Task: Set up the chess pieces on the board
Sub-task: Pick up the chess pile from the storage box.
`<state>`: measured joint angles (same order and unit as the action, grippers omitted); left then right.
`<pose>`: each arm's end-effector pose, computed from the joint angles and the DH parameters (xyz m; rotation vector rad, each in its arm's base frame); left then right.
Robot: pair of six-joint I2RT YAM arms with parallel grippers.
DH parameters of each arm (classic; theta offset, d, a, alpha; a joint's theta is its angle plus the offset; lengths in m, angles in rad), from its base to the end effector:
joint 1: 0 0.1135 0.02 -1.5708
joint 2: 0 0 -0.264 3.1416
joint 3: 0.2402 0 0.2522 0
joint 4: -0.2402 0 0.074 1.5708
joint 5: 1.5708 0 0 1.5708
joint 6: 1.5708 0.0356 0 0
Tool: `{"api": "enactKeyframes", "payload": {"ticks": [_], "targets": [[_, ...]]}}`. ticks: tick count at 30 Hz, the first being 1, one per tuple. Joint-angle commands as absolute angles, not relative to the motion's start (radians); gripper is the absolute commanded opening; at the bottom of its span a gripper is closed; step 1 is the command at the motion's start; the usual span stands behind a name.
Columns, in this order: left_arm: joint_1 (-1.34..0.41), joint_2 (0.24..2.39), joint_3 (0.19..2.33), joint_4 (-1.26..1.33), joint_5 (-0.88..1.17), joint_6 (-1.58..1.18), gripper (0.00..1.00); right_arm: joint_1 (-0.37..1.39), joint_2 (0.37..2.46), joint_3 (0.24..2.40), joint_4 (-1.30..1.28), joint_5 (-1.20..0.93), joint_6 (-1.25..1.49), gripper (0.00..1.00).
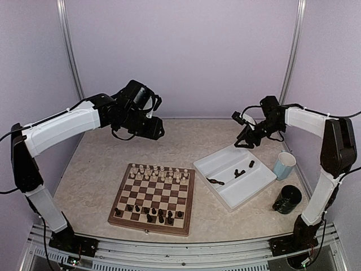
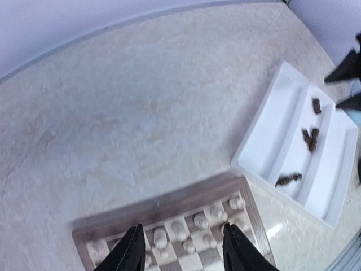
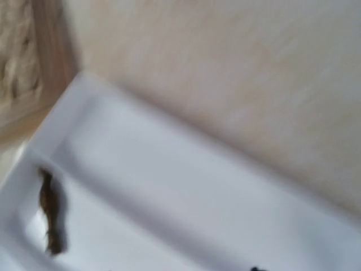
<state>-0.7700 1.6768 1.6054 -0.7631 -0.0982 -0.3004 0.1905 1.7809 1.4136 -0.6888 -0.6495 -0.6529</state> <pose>0.2681 -0.2551 0.3373 0.5215 2.3782 -0.3760 0.3647 0.0923 0.2506 -1.1892 2.1257 0.6488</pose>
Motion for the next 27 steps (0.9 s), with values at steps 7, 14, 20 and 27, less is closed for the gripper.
{"api": "enactKeyframes", "payload": {"ticks": [7,14,20,27], "targets": [[-0.802,1.77,1.562,-0.295,-0.137,-0.303,0.49,0.398,1.818,1.251,-0.729,-0.377,-0.871,0.4],[-0.778,1.782,1.566,-0.309,-0.127,-0.299,0.49,0.471,1.925,1.341,-0.754,-0.385,-0.843,0.34],[-0.772,1.727,1.493,-0.296,-0.156,-0.32,0.49,0.527,1.987,1.379,-0.805,-0.386,-0.853,0.34],[-0.742,1.685,1.447,-0.288,-0.149,-0.325,0.49,0.55,2.0,1.381,-0.826,-0.395,-0.819,0.33]]}}
